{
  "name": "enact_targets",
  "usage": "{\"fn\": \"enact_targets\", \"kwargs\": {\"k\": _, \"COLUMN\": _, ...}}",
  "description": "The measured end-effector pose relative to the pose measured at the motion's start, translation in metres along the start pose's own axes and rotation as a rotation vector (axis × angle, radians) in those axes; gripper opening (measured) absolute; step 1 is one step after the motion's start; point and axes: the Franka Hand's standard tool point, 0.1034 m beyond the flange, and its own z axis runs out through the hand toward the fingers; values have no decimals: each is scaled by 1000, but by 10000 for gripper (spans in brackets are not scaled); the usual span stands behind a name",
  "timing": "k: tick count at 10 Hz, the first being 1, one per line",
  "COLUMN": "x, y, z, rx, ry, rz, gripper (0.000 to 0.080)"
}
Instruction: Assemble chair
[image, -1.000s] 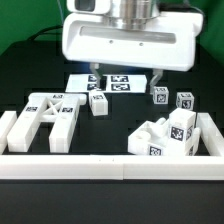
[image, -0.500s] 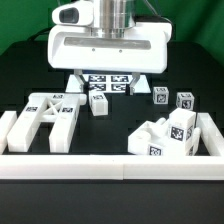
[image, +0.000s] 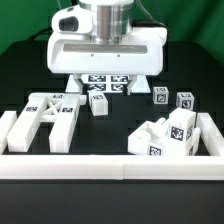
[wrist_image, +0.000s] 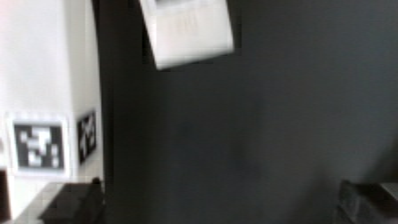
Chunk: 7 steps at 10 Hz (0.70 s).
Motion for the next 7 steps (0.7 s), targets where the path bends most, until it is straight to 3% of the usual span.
{"fn": "enact_targets", "kwargs": {"k": 2, "x": -9, "y": -1, "z": 5, "rx": 18, "ry": -139, "rz": 7, "gripper": 649}}
{"fn": "enact_targets", "kwargs": {"k": 5, "x": -8, "y": -5, "z": 9, "rx": 37, "ry": -309, "rz": -1, "gripper": 649}}
{"fn": "enact_targets", "kwargs": {"k": 6, "x": -14, "y": -3, "z": 9, "rx": 45, "ry": -391, "rz": -33, "gripper": 649}}
{"fn": "enact_targets", "kwargs": {"k": 7, "x": -11, "y": 4, "z": 9, "rx": 37, "ry": -446, "rz": -58, "gripper": 649}}
